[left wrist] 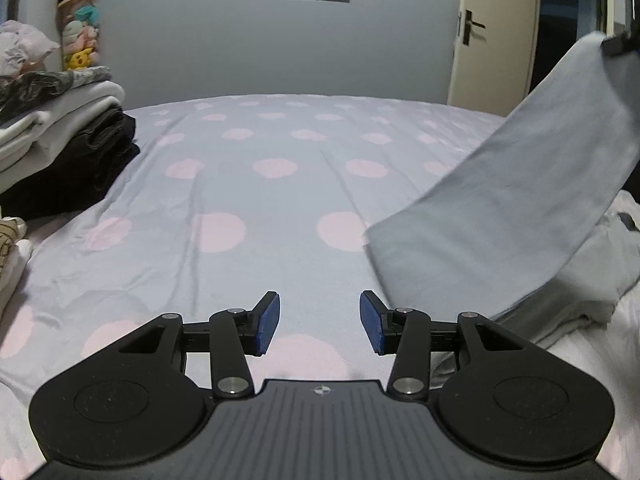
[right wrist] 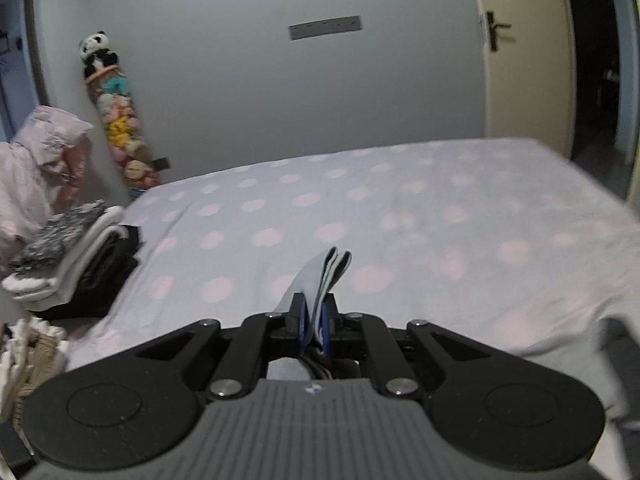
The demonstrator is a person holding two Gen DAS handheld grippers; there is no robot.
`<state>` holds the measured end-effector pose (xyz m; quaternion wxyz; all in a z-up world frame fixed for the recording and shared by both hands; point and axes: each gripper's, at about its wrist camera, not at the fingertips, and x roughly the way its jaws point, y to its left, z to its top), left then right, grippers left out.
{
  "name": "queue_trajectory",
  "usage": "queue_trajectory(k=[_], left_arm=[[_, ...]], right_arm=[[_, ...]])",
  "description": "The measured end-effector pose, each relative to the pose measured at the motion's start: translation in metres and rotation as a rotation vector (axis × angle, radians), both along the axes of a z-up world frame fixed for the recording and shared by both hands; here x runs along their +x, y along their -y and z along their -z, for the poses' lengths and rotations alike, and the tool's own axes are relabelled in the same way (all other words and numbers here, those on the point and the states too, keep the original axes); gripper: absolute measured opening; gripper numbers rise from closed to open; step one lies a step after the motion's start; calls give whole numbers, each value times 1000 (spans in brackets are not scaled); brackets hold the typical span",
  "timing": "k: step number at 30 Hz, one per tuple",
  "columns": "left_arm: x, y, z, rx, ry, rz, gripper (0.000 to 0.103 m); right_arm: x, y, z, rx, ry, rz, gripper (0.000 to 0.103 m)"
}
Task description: Fold clothes
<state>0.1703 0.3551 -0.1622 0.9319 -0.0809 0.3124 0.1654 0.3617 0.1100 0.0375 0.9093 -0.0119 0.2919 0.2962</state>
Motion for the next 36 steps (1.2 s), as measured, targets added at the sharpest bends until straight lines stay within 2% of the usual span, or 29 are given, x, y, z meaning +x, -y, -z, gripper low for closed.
queue_trajectory(k=[4, 10, 18, 25, 31, 33, 36], left_arm=[[5, 11, 5, 16, -22, 26, 52], [21, 29, 8, -7, -37, 48, 52], [43, 53, 12, -49, -53, 72, 52], [66, 76, 18, -109, -73, 104, 52], [85, 93, 28, -66, -115, 97, 53], [89, 95, 31, -76, -126, 94, 53], [92, 95, 33, -93, -132, 88, 53]], right_arm=[[23, 30, -17, -66, 11, 43, 9], [65, 84, -3, -130, -6, 120, 9], [125, 165, 59, -156, -99, 246, 9], [171, 215, 136, -143, -229, 301, 9], [187, 234, 187, -133, -290, 320, 10], [190, 236, 198, -139, -290, 320, 12], [190, 240, 201, -148, -247, 352, 25]])
